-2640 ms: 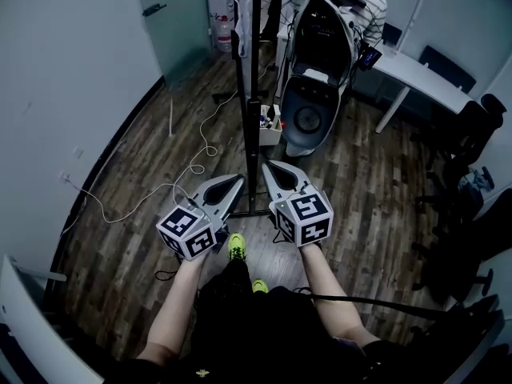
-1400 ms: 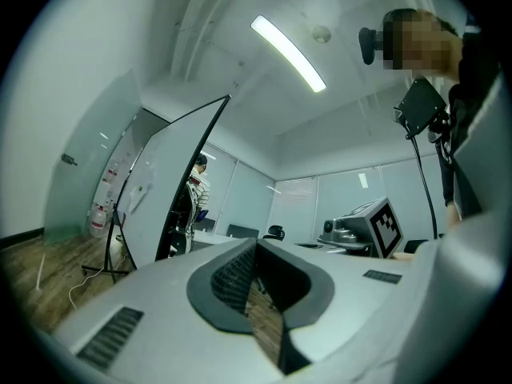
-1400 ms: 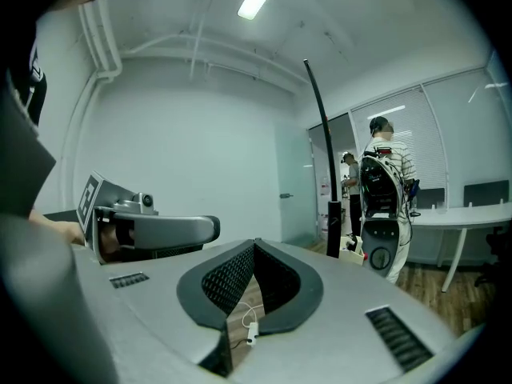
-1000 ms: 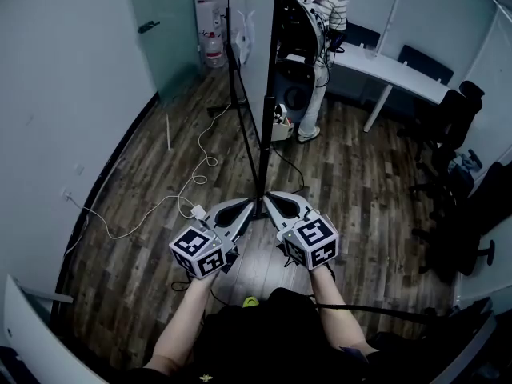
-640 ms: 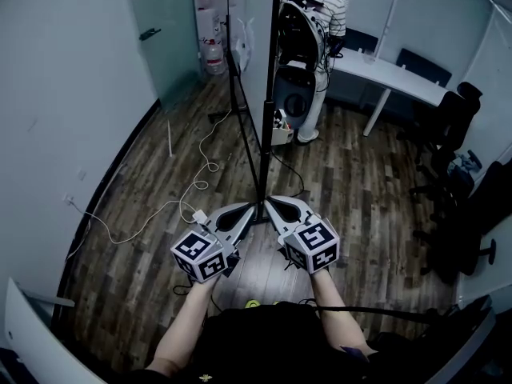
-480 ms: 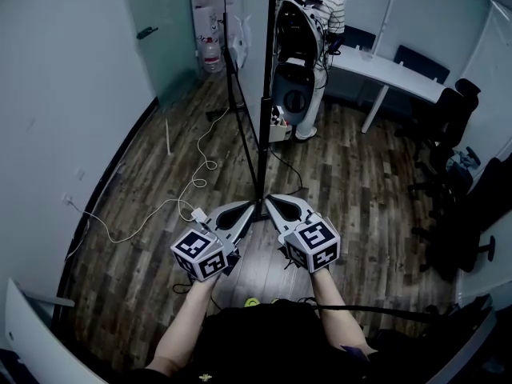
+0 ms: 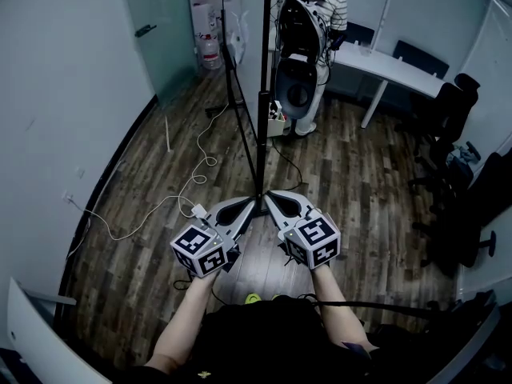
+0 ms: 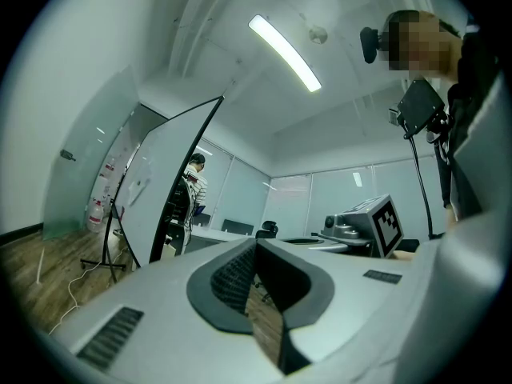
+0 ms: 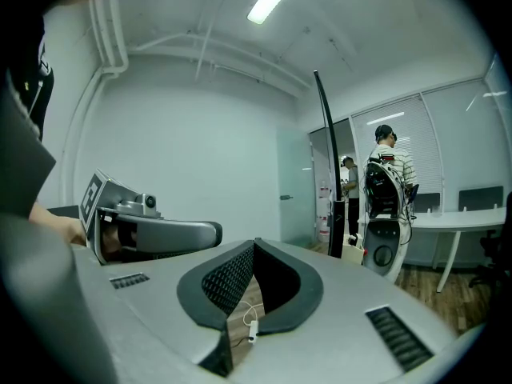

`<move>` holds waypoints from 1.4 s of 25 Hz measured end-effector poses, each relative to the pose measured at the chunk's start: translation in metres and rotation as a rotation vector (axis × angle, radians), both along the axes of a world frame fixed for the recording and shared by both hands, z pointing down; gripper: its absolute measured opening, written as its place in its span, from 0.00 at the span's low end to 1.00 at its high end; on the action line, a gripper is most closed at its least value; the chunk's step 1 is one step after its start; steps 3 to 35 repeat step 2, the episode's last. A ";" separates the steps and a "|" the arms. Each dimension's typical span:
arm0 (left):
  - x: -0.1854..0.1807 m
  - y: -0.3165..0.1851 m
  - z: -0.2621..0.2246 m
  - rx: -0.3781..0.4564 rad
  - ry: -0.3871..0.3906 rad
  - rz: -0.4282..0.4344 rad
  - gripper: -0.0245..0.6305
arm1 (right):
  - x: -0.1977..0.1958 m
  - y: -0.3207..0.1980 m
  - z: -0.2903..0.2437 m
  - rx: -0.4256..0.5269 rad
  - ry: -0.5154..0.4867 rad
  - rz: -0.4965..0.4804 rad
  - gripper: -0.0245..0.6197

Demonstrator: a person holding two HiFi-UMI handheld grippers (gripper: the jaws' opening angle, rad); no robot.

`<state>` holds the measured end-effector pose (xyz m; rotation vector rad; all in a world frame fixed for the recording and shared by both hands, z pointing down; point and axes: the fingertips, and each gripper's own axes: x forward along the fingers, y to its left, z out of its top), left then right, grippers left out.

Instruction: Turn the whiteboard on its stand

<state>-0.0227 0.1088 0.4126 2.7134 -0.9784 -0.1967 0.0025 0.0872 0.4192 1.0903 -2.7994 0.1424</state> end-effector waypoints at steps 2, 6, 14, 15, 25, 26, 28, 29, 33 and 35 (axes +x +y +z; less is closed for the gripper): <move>0.000 0.001 0.000 0.000 0.000 -0.002 0.06 | 0.000 0.001 0.000 0.000 0.003 -0.004 0.07; 0.000 0.001 0.000 0.000 0.000 -0.002 0.06 | 0.000 0.001 0.000 0.000 0.003 -0.004 0.07; 0.000 0.001 0.000 0.000 0.000 -0.002 0.06 | 0.000 0.001 0.000 0.000 0.003 -0.004 0.07; 0.000 0.001 0.000 0.000 0.000 -0.002 0.06 | 0.000 0.001 0.000 0.000 0.003 -0.004 0.07; 0.000 0.001 0.000 0.000 0.000 -0.002 0.06 | 0.000 0.001 0.000 0.000 0.003 -0.004 0.07; 0.000 0.001 0.000 0.000 0.000 -0.002 0.06 | 0.000 0.001 0.000 0.000 0.003 -0.004 0.07; 0.000 0.001 0.000 0.000 0.000 -0.002 0.06 | 0.000 0.001 0.000 0.000 0.003 -0.004 0.07; 0.000 0.001 0.000 0.000 0.000 -0.002 0.06 | 0.000 0.001 0.000 0.000 0.003 -0.004 0.07; 0.000 0.001 0.000 0.000 0.000 -0.002 0.06 | 0.000 0.001 0.000 0.000 0.003 -0.004 0.07; 0.000 0.001 0.000 0.000 0.000 -0.002 0.06 | 0.000 0.001 0.000 0.000 0.003 -0.004 0.07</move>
